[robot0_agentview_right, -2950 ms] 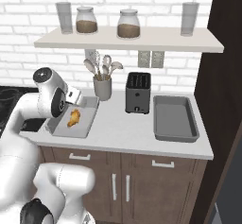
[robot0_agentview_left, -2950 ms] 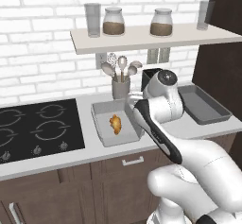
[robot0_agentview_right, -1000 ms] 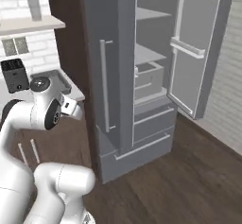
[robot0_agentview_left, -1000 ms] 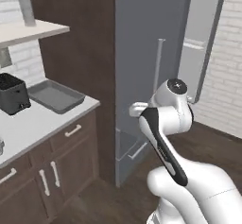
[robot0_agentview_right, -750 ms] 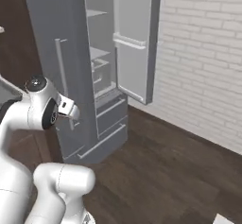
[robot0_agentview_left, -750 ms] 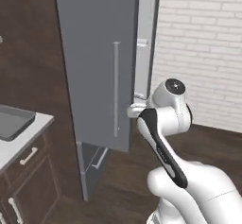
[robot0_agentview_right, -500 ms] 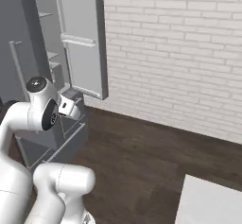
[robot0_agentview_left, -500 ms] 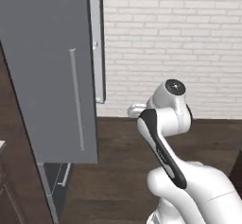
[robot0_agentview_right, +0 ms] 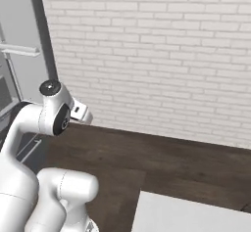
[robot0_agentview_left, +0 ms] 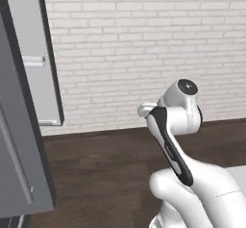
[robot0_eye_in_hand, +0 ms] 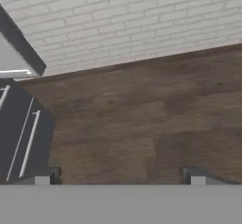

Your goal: Place one mushroom and one chicken drumstick in each tupperware on the nearby counter, to pack two identical lunches.

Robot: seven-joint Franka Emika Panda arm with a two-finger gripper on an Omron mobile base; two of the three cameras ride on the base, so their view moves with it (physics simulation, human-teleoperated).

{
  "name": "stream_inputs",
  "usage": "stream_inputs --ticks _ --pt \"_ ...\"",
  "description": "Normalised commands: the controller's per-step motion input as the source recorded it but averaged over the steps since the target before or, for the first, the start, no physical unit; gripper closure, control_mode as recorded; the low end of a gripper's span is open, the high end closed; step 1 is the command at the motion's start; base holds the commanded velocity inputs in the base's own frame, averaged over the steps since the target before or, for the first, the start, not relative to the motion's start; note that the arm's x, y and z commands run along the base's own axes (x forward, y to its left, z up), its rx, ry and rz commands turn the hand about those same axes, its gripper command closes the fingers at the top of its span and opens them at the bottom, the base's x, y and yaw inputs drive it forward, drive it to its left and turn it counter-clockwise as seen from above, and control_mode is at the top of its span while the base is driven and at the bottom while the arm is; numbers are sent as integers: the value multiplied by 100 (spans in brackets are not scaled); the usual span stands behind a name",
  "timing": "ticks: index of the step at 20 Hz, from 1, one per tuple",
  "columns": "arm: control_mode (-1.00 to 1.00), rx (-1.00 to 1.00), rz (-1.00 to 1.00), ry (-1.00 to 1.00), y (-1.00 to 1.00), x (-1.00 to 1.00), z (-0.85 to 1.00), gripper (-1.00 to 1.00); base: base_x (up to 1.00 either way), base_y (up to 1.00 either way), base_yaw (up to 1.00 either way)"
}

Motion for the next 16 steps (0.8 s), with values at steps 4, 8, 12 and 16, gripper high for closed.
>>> stream_inputs --ticks 4,8,12,16 --pt "100 0 0 0 0 0 0 -100 100 -19 0" --pt "100 0 0 0 0 0 0 -100 100 -14 0" --pt "100 0 0 0 0 0 0 -100 100 -23 0" --pt "100 0 0 0 0 0 0 -100 100 -42 0"
